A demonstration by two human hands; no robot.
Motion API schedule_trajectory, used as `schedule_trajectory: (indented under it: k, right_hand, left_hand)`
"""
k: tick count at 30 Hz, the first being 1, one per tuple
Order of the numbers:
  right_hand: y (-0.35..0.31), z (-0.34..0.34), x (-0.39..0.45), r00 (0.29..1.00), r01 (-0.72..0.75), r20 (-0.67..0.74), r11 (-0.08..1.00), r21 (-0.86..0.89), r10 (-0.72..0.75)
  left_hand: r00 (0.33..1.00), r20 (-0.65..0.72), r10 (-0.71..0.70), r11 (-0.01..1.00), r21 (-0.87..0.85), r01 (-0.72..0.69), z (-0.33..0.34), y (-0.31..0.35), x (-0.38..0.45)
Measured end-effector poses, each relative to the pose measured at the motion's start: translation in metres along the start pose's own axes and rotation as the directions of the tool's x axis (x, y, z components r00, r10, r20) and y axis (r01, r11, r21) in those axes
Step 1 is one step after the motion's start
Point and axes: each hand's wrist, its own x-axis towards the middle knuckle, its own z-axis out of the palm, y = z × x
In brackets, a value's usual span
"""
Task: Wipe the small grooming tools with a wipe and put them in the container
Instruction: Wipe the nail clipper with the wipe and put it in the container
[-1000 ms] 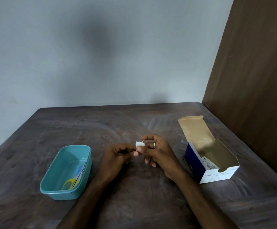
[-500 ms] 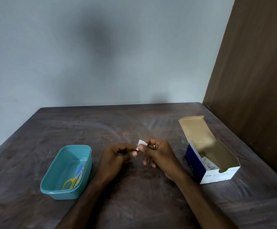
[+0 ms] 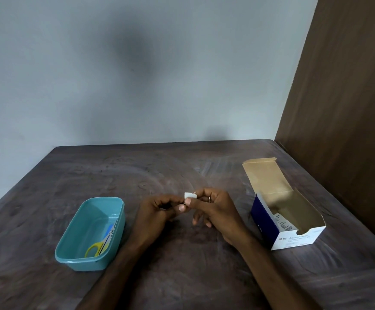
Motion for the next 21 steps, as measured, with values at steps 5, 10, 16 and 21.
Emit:
schedule_trajectory:
  k: [5,10,16,21]
  right_hand:
    - [-0.0032,0.0014,-0.0016,1.000,0.003,0.000,1.000,-0.016,-0.003]
    - [-0.0056,0.0013,-0.0028,1.000,-0.001,0.009,1.000,-0.017,0.001]
    - [-0.0025,0.0018,-0.0009,1.000,0.004,-0.002,1.000,-0.001,-0.004]
    - [-0.0017,0.0022,-0.0007,0.999,0.001,-0.035,1.000,-0.017,-0.002]
  left_hand:
    - [1.000,0.007,-0.004,1.000,0.001,0.004,-0.0007,-0.0009,0.0008]
    - [1.000,-0.006,-0.023,1.000,0.004,0.023,-0.0012,-0.0039,0.0017]
    - [1.000,-0.007,-0.008,1.000,-0.006,0.008,-0.0018,-0.0054,0.0025]
    - [0.999,0.032,0.008,1.000,0.004,-0.009,-0.0017,-0.0062,0.0024]
